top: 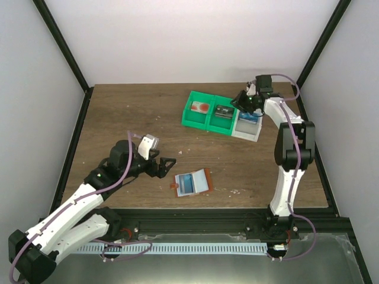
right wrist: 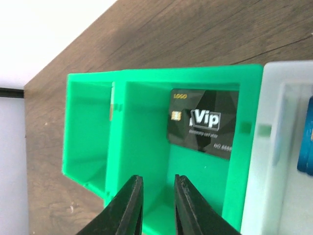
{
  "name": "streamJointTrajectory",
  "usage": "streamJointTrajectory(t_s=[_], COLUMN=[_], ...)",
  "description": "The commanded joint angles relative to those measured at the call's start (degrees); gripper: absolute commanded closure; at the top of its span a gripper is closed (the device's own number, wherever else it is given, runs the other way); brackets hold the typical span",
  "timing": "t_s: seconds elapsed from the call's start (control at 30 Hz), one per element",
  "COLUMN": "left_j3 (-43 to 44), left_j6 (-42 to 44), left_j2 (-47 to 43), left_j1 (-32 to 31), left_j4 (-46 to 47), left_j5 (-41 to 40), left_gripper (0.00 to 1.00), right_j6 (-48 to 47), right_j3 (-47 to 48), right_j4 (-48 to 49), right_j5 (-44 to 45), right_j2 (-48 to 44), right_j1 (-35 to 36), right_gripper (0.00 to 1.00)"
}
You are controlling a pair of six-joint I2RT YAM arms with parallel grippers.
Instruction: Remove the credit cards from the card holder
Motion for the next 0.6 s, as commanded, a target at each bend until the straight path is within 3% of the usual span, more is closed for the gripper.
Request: streamJointTrajectory(t_s=[0.0,0.27,0.57], left_j3=[2.16,2.44,-1.06], left_j6=[-0.26,-3.54,-11.4], left_j2=[0.48,2.39,7.22], left_j1=[-0.02,0.01,-0.01], left_j4=[-1.23,-0.91,5.87], left_j5=[-0.56,1.5,10.12], left_gripper=[0.0,0.04,0.22], right_j6=[0.67,0.8,3.14], right_j3=[-5.74,-22.81,-43.2], right_j4=[1.66,5.64,10.36], right_j5=[-1.08,-3.24,-3.46], right_j2=[-8.85,-22.51,-39.71], right_j1=[-0.64,1.33,7.78], right_gripper=[0.8,0.78,0.77])
